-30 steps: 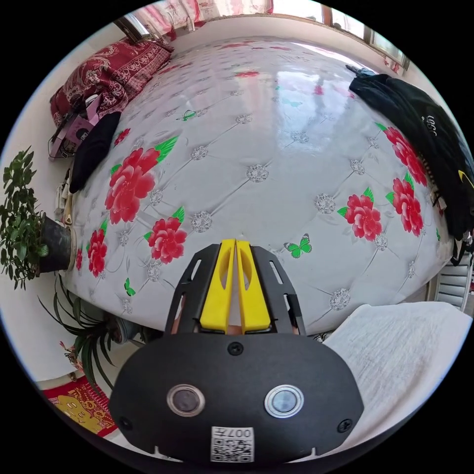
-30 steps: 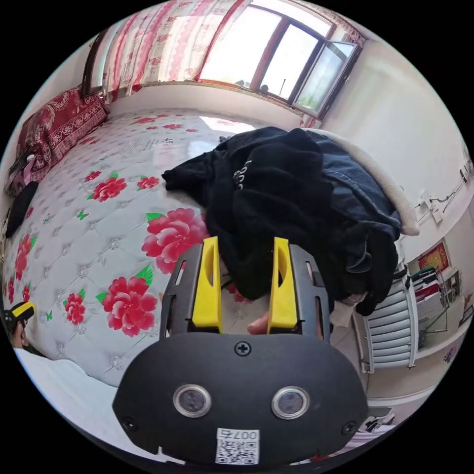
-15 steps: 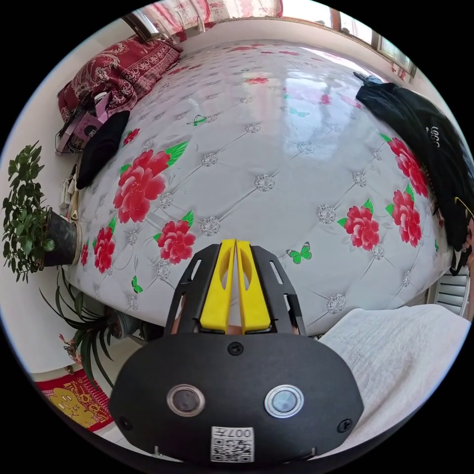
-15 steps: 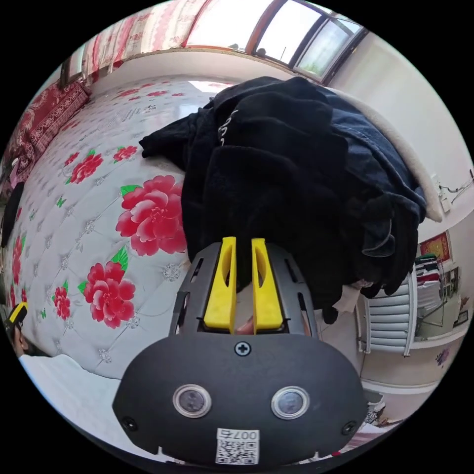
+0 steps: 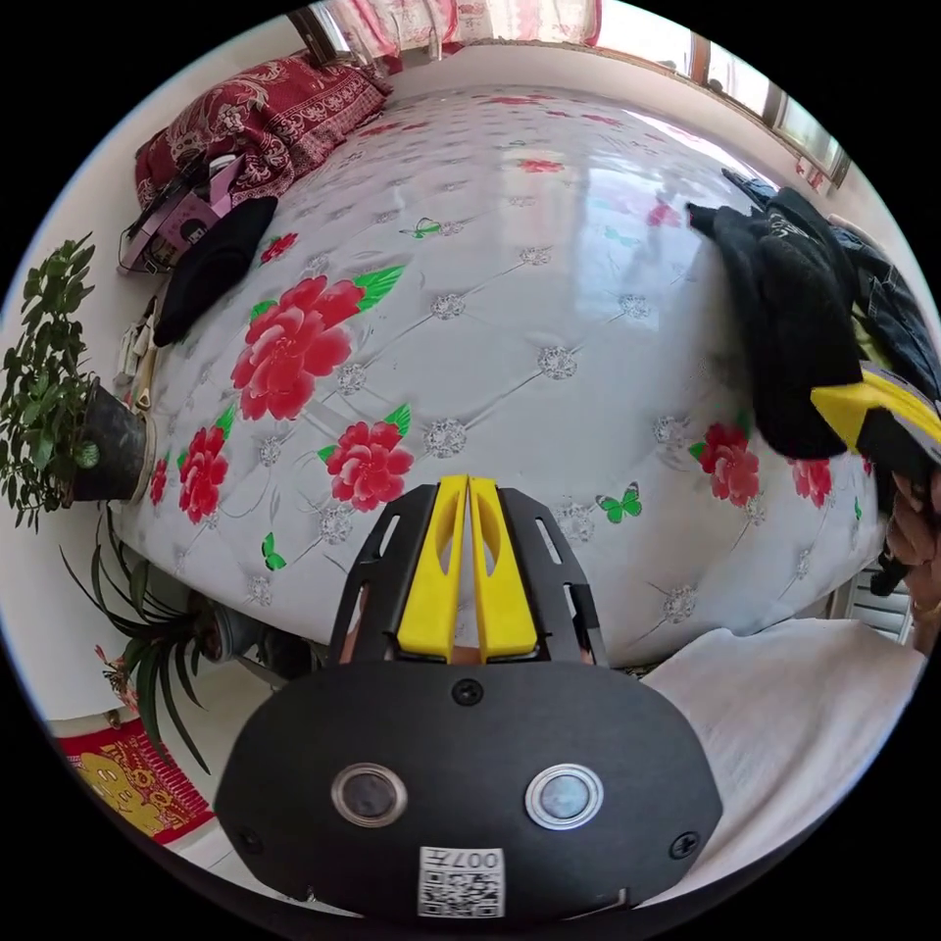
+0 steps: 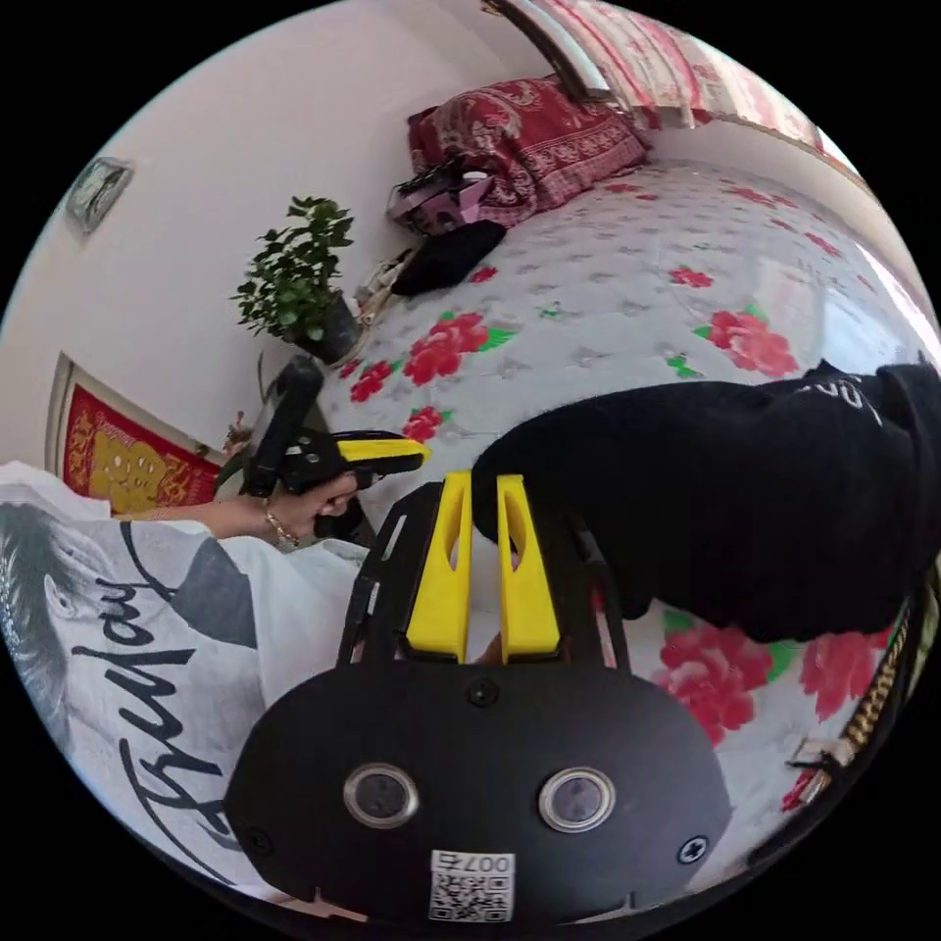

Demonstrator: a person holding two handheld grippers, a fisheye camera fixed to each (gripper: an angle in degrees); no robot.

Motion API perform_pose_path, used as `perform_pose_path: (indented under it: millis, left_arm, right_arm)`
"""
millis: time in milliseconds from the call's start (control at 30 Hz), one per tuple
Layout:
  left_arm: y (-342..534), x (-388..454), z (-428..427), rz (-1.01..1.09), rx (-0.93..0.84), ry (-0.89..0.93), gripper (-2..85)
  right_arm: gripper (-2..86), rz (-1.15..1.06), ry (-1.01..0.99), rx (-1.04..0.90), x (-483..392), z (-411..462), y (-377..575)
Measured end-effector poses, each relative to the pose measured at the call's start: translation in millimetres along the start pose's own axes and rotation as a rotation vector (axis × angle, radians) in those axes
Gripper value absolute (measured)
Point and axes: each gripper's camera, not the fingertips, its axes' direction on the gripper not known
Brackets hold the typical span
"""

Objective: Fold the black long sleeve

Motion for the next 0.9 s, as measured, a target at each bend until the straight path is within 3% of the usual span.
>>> perform_pose_path:
  millis: [67, 200, 333, 467, 533, 600, 733, 900]
  left_arm:
    - [2.9, -17.2, -0.8, -0.038, 0.008, -0.002, -1.0]
    - [7.9, -42.0, 0.2, -0.083, 0.011, 0.015, -1.0]
    - [8.2, -41.1, -9.0, -0.003, 0.071, -0.010, -1.0]
    - [1.5, -20.6, -8.8, 0.143, 0.101, 0.024, -1.0]
    - [-0.9, -8.3, 1.1, 0.228, 0.069, 0.022, -1.0]
    - [-1.9, 3.8, 17.9, 0.319, 0.019, 0.010, -1.0]
    - [7.3, 24.7, 26.6, 0.484, 0.056, -0.104, -1.0]
    - [0.8, 4.2, 27.9, 0.439, 0.056, 0.009, -1.0]
  right_arm:
    - [3.0, -0.140, -0.109, -0.127, -26.2, 28.1, -9.8]
    - [3.2, -0.311, 0.044, -0.382, -53.0, 73.7, -5.3]
    - [2.7, -0.173, 0.099, -0.207, -30.6, 39.7, 3.0]
    - [1.7, 0.061, 0.306, -0.016, 1.9, 5.0, 28.1]
    - [0.9, 0.104, 0.367, -0.033, 6.9, 10.3, 39.0]
    - [0.2, 0.118, 0.453, -0.177, 10.1, 43.2, 46.9]
    - [-0.2, 0.061, 0.614, -0.234, -4.4, 70.2, 44.0]
    - [-0.3, 0.150, 0.621, -0.346, 9.4, 85.9, 11.4]
